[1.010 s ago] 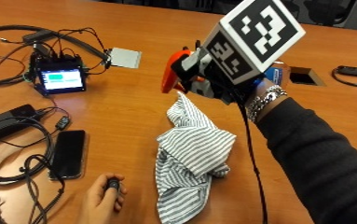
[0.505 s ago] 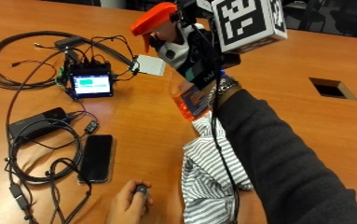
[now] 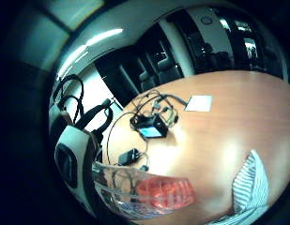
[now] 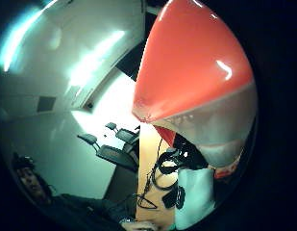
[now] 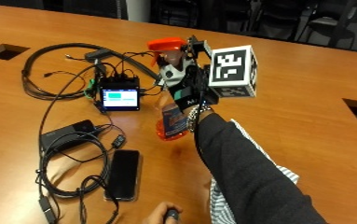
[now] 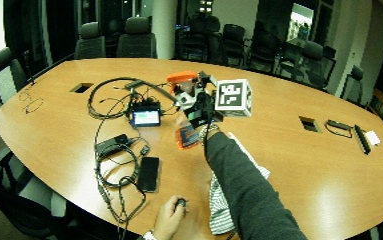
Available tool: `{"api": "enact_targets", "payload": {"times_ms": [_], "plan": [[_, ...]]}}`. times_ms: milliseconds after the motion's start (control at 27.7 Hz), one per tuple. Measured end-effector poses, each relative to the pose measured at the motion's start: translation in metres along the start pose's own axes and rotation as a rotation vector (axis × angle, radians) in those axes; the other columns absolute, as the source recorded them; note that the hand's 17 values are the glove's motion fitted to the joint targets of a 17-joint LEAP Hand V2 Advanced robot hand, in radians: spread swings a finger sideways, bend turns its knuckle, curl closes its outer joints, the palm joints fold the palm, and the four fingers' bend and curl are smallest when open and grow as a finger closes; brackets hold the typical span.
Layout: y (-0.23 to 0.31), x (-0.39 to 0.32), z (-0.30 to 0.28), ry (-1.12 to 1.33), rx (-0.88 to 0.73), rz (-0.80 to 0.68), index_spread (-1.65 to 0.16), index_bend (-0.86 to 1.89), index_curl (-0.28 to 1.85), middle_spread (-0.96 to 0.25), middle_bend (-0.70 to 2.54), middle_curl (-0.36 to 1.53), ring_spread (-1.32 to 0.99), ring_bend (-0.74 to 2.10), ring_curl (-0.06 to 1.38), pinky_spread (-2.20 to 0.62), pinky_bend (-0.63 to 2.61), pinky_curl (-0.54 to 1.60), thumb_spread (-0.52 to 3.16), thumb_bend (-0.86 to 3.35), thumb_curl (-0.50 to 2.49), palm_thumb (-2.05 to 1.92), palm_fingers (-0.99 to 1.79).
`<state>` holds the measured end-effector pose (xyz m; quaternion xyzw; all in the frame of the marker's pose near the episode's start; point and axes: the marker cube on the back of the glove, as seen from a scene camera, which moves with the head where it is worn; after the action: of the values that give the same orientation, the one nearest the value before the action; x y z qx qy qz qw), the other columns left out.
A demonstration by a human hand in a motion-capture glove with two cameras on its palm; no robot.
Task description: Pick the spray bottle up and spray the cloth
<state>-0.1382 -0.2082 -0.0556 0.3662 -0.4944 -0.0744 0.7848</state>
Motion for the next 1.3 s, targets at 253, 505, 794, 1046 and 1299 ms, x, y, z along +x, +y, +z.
{"api": "enact_targets", "payload": {"times_ms": [253, 505, 794, 1046, 1299], "plan": [[0.016, 0.042, -0.002, -0.032, 0.071, 0.083, -0.29, 0.18, 0.54, -0.22, 0.56, 0.52, -0.19, 0.77, 0.46, -0.32, 0.57, 0.42, 0.64, -0.03, 0.73, 0.83, 1.38], [0.009, 0.034, -0.007, -0.024, 0.087, 0.054, -0.29, 0.18, 0.54, -0.22, 0.57, 0.52, -0.19, 0.77, 0.46, -0.32, 0.56, 0.42, 0.66, -0.03, 0.72, 0.83, 1.38], [0.001, 0.004, -0.026, -0.015, 0.145, -0.034, -0.29, 0.18, 0.54, -0.22, 0.57, 0.52, -0.19, 0.77, 0.46, -0.33, 0.56, 0.42, 0.68, -0.03, 0.71, 0.82, 1.38], [-0.004, -0.011, -0.029, -0.022, 0.172, -0.065, -0.29, 0.18, 0.53, -0.22, 0.58, 0.52, -0.21, 0.75, 0.46, -0.33, 0.57, 0.42, 0.69, -0.03, 0.7, 0.82, 1.37], [0.008, 0.01, -0.019, -0.032, 0.171, -0.004, -0.29, 0.17, 0.53, -0.22, 0.58, 0.52, -0.22, 0.74, 0.46, -0.34, 0.57, 0.42, 0.71, -0.03, 0.69, 0.81, 1.37]]}}
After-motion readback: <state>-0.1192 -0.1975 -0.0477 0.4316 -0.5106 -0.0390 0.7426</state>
